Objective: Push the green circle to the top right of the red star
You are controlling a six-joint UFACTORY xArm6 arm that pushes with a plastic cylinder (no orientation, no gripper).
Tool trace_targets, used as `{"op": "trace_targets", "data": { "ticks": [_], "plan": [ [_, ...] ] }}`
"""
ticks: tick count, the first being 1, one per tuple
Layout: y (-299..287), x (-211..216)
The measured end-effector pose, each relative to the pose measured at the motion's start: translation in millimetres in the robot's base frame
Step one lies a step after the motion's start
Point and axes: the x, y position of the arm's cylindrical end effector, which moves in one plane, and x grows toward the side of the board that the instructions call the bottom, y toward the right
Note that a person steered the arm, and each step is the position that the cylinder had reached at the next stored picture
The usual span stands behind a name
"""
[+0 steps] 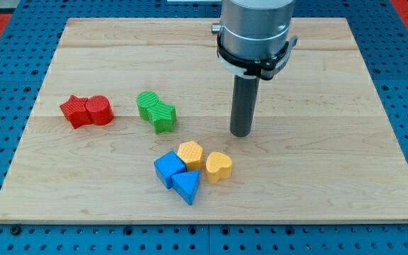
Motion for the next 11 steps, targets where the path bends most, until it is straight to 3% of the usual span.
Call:
{"op": "trace_targets", "data": {
  "ticks": [4,7,9,10,11],
  "plan": [
    [-140,-54],
    [-191,-92],
    [-181,-111],
    [-157,-87],
    [-200,-83]
  ]
}}
